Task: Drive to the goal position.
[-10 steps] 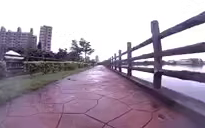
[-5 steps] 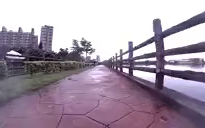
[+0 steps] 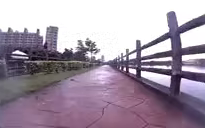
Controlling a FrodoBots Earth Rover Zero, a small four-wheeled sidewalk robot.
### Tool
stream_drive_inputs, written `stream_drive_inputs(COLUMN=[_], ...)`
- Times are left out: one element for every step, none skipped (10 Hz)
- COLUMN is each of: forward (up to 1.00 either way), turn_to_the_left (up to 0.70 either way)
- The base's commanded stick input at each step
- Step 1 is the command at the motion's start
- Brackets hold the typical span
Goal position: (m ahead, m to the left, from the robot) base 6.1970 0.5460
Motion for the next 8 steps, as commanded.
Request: stream_drive_inputs(forward=[1.0,1.0,1.0,1.0,1.0,1.0,1.0,1.0], turn_to_the_left=[-0.01,-0.01,-0.01,-0.01,0.34,0.12,0.0,-0.01])
